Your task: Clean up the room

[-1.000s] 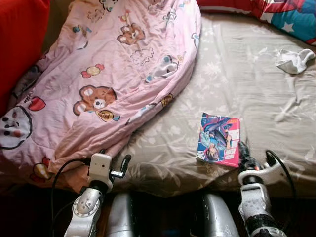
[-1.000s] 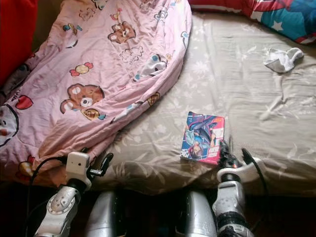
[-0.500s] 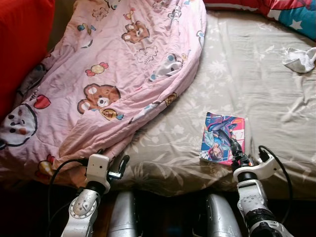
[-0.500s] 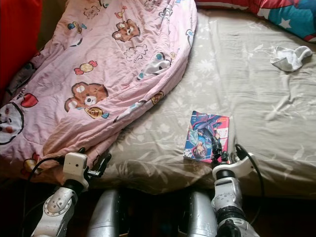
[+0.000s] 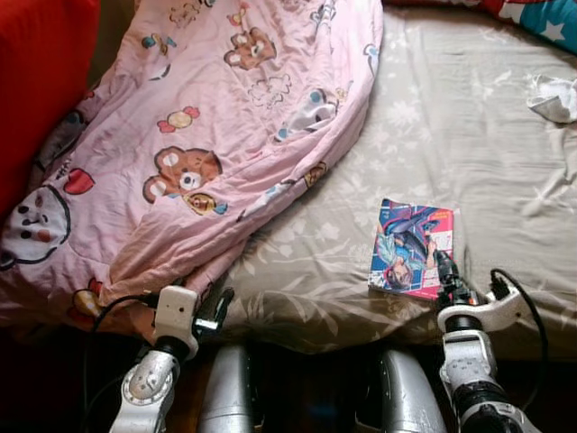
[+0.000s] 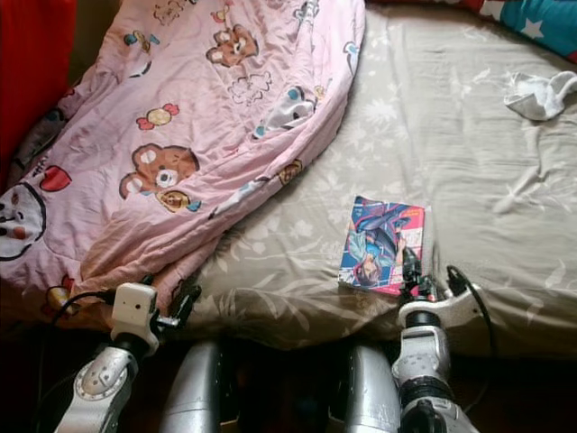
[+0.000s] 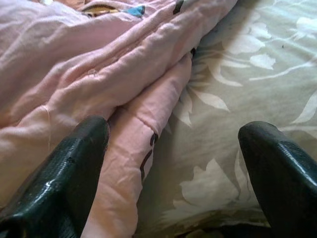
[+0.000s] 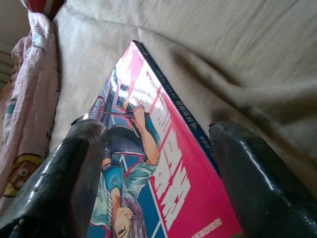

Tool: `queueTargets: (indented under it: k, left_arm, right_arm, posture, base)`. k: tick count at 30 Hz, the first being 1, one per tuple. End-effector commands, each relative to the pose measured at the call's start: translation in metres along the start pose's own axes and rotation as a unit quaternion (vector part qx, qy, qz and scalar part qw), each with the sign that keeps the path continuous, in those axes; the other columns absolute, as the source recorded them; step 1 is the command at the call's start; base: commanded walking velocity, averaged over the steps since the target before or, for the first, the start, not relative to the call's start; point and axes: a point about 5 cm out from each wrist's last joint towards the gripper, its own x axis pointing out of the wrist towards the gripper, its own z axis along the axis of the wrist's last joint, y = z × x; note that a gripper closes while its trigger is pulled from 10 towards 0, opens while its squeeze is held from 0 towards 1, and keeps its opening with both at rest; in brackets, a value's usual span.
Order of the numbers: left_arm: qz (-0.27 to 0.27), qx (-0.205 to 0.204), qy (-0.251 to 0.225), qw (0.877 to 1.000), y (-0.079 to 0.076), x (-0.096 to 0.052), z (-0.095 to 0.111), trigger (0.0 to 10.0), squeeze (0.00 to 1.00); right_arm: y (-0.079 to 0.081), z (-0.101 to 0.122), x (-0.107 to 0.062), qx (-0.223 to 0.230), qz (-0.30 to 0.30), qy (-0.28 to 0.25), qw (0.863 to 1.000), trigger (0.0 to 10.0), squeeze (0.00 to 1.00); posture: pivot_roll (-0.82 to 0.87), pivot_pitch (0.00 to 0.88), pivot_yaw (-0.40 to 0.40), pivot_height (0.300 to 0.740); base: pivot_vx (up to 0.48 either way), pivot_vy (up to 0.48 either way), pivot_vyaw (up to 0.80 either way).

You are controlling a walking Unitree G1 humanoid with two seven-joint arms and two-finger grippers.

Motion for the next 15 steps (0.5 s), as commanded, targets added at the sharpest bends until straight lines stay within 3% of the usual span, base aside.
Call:
queueTargets:
  k: [1, 15]
  left_arm:
    - [-0.003, 0.005, 0.014, 1.0, 0.001, -0.005, -0.004, 10.0, 0.0]
    - [-0.002, 0.006, 0.014, 1.0, 0.002, -0.006, -0.003, 10.0, 0.0]
  right_arm:
    - [-0.011, -0.005, -0.008, 0.001, -0.021, 0.004, 1.0, 10.0, 0.0]
    - [-0.015, -0.021, -0.016, 0.0, -0.029, 0.037, 0.999, 10.0, 0.0]
  posture:
    - [0.21, 0.312, 0.081, 0.585]
    - [0.22, 0.322, 0.082, 0.585]
  base:
    - [0.0, 0.0, 0.0]
    - [0.0, 0.0, 0.0]
